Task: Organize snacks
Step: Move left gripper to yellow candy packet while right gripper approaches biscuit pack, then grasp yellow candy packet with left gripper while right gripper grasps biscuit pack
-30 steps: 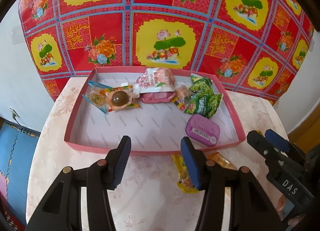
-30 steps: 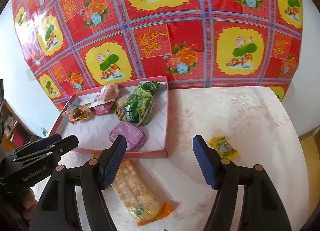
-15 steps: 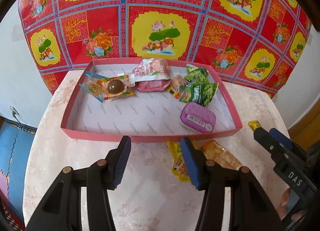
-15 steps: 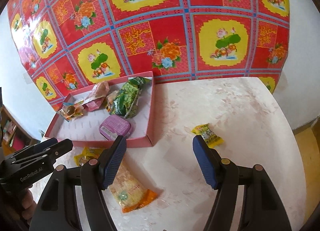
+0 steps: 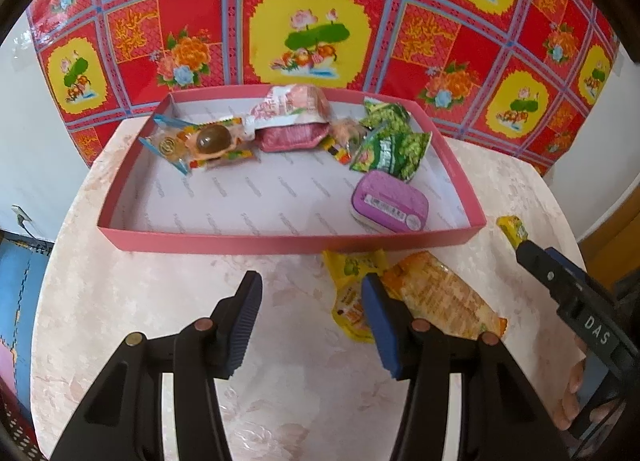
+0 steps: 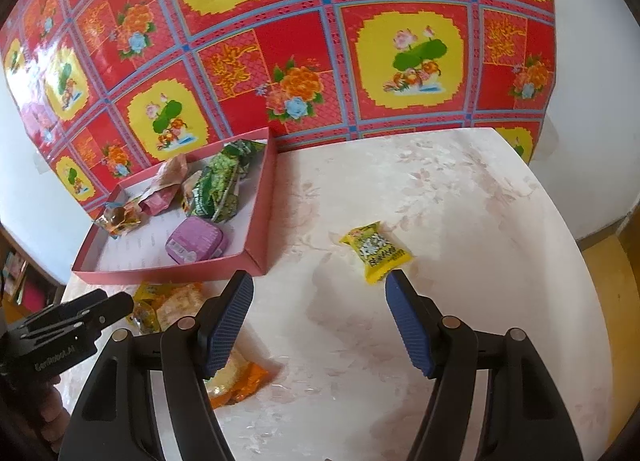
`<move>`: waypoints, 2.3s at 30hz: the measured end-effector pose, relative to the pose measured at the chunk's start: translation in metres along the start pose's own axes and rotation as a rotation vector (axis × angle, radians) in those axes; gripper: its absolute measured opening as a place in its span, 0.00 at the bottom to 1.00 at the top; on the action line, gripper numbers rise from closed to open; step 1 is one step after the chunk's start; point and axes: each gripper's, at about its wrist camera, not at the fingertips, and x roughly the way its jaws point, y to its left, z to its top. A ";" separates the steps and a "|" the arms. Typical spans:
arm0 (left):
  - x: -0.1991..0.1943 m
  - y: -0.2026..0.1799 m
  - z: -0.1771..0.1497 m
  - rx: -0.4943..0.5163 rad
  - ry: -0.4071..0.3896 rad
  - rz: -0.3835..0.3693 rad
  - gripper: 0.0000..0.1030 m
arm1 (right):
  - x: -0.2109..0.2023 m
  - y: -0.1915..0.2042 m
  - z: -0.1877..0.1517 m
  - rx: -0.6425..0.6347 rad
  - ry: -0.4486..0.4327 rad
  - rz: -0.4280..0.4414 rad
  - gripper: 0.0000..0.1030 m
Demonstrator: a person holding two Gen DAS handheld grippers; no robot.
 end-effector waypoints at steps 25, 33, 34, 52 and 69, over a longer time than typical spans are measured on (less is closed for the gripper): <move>0.015 -0.015 -0.013 0.076 0.005 -0.014 0.28 | 0.000 -0.008 -0.005 0.016 0.018 0.002 0.68; 0.009 -0.011 -0.016 0.076 0.000 -0.028 0.24 | -0.002 -0.001 -0.008 -0.004 0.026 0.005 0.68; 0.008 -0.010 -0.017 0.074 -0.002 -0.027 0.24 | -0.002 0.001 -0.009 -0.008 0.029 0.008 0.68; -0.002 0.028 -0.017 -0.023 -0.008 0.021 0.24 | 0.011 0.047 -0.029 -0.106 0.127 0.115 0.68; -0.005 0.045 -0.022 -0.058 -0.018 0.008 0.24 | 0.014 0.076 -0.045 -0.231 0.136 0.043 0.68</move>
